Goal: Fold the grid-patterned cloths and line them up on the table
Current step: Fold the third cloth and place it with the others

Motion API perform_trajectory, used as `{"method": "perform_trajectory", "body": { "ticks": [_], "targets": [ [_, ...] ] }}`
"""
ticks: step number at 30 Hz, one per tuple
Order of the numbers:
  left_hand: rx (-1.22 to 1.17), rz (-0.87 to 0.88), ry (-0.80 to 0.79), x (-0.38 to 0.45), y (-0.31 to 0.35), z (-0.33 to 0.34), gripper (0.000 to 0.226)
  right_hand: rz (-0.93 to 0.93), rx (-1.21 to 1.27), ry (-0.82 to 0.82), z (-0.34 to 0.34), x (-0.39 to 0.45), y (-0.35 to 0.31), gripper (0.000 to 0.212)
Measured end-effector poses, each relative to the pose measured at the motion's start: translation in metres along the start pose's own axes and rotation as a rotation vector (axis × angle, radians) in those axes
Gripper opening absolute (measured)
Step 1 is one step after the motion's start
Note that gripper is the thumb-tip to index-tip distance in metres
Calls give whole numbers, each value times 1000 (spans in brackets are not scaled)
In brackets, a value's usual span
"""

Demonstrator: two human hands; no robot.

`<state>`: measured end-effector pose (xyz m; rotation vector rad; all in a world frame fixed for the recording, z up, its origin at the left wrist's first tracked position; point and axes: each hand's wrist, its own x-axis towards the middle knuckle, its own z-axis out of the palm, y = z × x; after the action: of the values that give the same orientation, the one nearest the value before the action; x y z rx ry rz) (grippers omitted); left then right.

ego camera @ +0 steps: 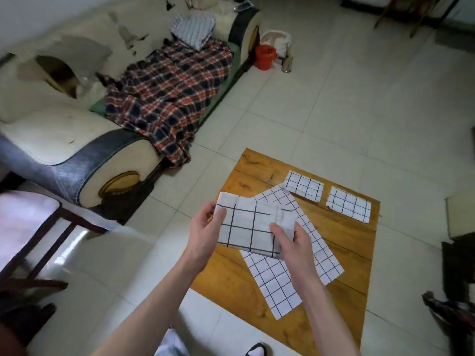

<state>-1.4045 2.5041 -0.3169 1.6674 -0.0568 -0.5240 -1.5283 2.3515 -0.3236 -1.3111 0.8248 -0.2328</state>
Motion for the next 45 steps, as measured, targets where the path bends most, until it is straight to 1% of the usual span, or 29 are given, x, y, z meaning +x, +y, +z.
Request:
{"method": "perform_trajectory", "body": {
  "ticks": [3,5,10,14,19,21,25,27,31,36,40,45],
  "targets": [
    [-30,-9,36,11,16,-40,17,-26,4,0,41,-5,-20,19],
    [-39,-5,29,23,24,-69,16,-41,15,10,70,-5,-32,19],
    [-52,-14,-45,62,53,-151,13,-68,10,50,151,1,-57,20],
    [-25,22,-105,98,78,-211,13,-109,11,76,214,11,-70,20],
    [10,67,-125,136,96,-266,10,-130,48,110,275,24,-82,20],
    [7,76,-123,150,101,-277,14,-135,66,135,291,31,-87,18],
    [27,86,-152,183,107,-282,30,-142,89,177,309,51,-93,18],
    [43,88,-168,201,106,-280,32,-136,88,200,313,64,-94,20],
    [68,59,-203,239,105,-264,22,-118,106,272,314,89,-94,17],
    [149,58,-302,298,114,-225,13,-80,139,374,301,133,-97,16],
    [173,50,-379,350,129,-190,13,-75,172,453,292,176,-111,14],
    [197,62,-433,417,156,-149,14,-64,199,542,285,235,-132,11]
  ]
}}
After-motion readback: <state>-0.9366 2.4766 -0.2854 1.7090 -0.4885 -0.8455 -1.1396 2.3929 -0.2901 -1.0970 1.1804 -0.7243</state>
